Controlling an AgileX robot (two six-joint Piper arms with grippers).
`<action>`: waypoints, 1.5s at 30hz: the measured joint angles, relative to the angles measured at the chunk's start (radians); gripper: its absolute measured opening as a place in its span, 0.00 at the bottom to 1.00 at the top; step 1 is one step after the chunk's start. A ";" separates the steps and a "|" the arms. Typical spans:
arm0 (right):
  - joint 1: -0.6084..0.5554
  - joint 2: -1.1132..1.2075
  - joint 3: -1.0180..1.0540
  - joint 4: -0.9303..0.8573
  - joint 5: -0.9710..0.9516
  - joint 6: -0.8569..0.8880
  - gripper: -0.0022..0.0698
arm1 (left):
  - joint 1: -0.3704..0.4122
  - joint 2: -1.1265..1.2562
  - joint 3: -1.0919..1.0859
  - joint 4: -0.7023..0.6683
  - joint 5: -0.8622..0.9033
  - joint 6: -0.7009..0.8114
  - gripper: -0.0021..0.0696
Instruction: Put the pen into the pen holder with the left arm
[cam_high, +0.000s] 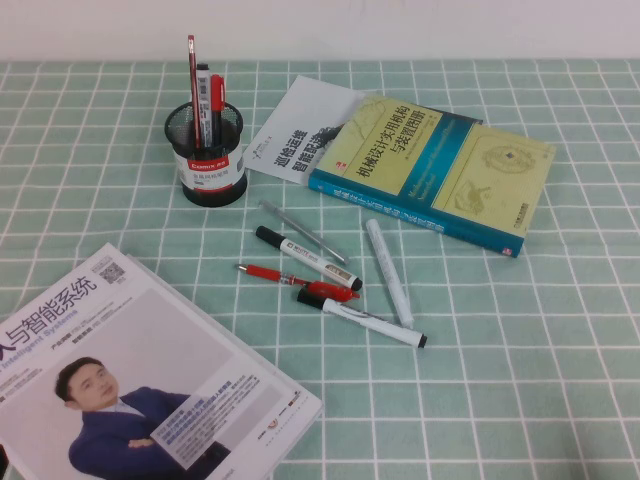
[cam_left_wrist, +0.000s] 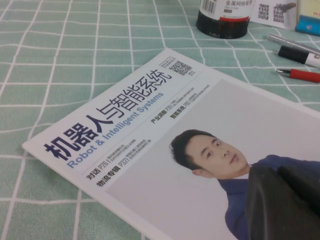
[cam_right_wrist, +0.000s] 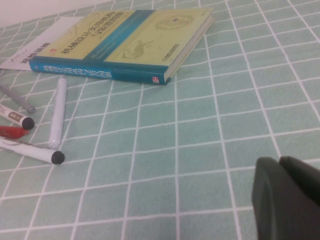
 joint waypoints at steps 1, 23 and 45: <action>0.000 0.000 0.000 0.000 0.000 0.000 0.00 | 0.000 0.000 0.000 0.000 0.000 0.000 0.03; 0.000 0.000 0.000 0.000 0.000 0.000 0.00 | 0.000 0.000 0.000 0.000 0.000 0.000 0.03; 0.000 0.000 0.000 0.000 0.000 0.000 0.00 | 0.000 0.000 0.004 -0.285 -0.138 -0.023 0.03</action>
